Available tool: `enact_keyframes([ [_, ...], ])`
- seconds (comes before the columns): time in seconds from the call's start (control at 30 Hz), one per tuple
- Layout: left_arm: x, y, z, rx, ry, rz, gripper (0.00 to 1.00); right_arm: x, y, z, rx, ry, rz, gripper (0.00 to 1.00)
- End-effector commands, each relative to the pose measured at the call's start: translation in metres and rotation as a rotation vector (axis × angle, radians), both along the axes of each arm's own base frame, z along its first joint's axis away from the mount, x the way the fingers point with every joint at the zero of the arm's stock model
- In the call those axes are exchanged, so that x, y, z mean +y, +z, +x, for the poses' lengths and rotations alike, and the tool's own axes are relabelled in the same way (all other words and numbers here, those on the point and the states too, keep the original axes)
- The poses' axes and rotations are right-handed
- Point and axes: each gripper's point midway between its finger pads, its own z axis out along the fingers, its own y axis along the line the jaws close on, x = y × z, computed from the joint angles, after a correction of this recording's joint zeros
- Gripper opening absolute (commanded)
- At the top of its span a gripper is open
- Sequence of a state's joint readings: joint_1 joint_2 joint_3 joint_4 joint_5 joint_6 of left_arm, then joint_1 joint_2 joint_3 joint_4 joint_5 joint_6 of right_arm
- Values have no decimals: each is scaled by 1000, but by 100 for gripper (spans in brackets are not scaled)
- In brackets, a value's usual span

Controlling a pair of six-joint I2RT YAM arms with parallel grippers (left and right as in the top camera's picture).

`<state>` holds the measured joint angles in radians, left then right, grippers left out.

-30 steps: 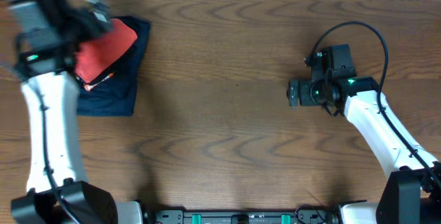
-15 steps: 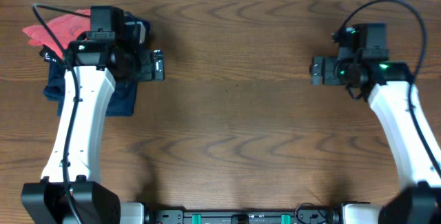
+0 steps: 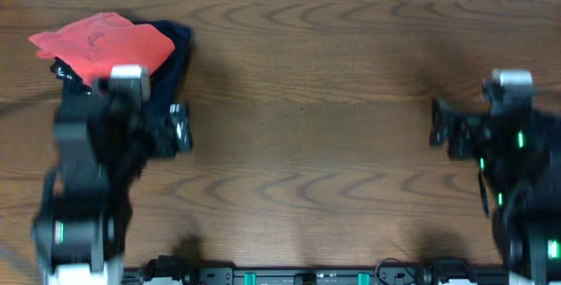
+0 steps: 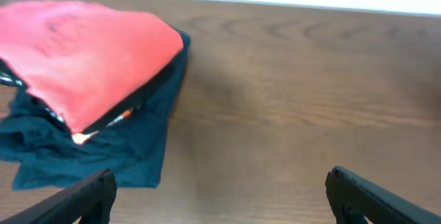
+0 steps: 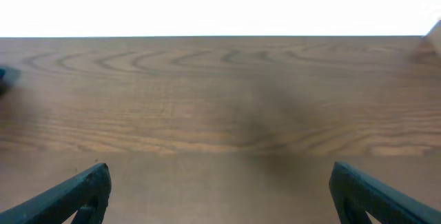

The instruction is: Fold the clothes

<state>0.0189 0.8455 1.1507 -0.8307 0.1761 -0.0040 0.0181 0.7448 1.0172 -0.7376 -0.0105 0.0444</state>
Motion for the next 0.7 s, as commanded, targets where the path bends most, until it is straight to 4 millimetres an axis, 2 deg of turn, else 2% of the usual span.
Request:
enact_keyframes([
  [0.0, 1, 3, -21, -59, 19, -15, 98, -5, -11, -22, -20, -28, 4, 99],
  [0.1, 1, 15, -40, -117, 19, -15, 98, -5, -16, -38, -35, -25, 6, 99],
  [0.27, 0, 23, -57, -162, 18, -14, 98, -5, -41, -60, 71, -25, 4, 99],
  [0.53, 0, 22, -59, -157, 19, -14, 98, -5, -84, -91, 289, -25, -1, 99],
  [0.67, 0, 22, -59, -157, 18, -14, 98, -10, -94, -101, 343, -38, -28, 99],
])
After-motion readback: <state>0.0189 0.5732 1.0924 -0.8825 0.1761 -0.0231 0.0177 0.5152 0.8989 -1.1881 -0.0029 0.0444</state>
